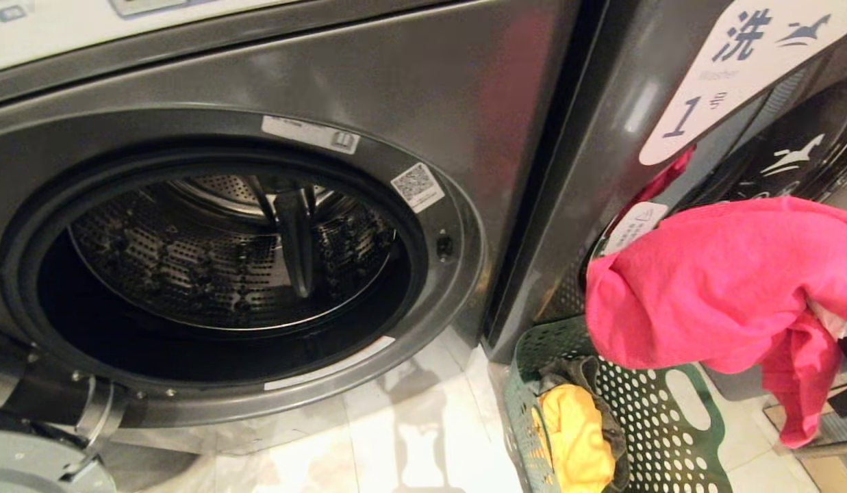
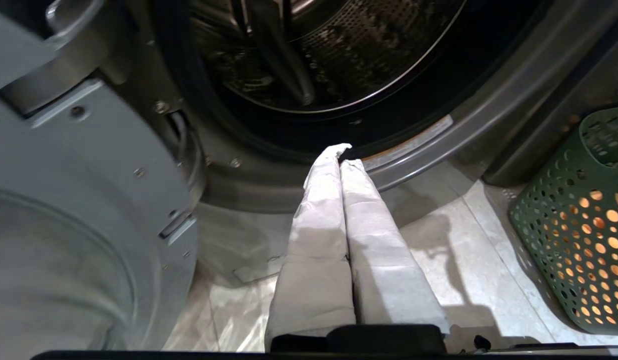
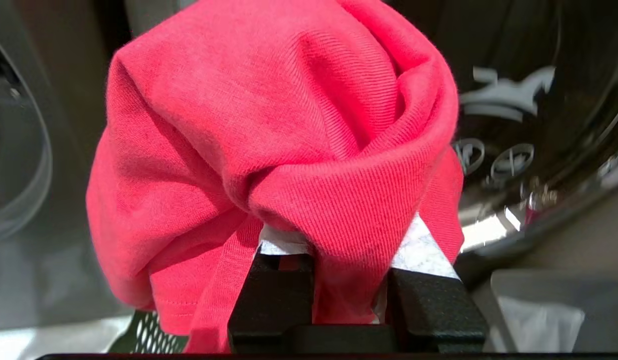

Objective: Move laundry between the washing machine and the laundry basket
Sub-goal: Pick a cloth and place it into the basket

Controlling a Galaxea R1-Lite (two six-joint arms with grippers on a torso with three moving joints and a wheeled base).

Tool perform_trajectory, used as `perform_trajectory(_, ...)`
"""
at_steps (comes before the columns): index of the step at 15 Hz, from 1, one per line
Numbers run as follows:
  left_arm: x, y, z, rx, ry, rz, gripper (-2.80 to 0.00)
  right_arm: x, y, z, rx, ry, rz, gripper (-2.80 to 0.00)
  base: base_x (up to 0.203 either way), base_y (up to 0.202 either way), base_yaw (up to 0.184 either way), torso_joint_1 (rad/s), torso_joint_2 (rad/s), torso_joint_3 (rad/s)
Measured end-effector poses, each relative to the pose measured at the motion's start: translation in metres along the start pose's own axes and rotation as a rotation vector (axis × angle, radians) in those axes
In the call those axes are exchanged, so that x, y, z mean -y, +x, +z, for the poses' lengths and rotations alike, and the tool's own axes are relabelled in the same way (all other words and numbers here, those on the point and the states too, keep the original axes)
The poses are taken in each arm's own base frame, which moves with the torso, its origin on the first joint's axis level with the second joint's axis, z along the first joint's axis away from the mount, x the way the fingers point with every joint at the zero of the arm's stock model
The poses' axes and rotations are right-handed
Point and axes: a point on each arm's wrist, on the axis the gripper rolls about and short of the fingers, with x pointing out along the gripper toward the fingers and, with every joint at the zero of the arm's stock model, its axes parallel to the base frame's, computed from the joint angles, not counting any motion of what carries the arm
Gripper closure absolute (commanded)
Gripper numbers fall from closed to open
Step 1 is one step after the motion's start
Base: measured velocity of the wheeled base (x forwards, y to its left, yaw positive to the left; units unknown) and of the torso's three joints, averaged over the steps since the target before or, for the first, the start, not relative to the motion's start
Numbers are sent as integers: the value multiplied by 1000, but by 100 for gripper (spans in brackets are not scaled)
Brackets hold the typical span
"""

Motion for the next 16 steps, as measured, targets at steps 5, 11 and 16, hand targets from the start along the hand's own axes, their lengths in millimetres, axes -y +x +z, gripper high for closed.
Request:
perform_trajectory(5,0,0,0,0,0,-1,0,-7,15,-28,-174,71,54,0,0,0,0,0,0,0)
perform_trajectory(11,0,0,0,0,0,0,0,-19,22,-66,-490,165,150,0,0,0,0,0,0,0)
perform_trajectory(16,0,0,0,0,0,-1,0,-19,42,-69,-476,162,154,0,0,0,0,0,0,0)
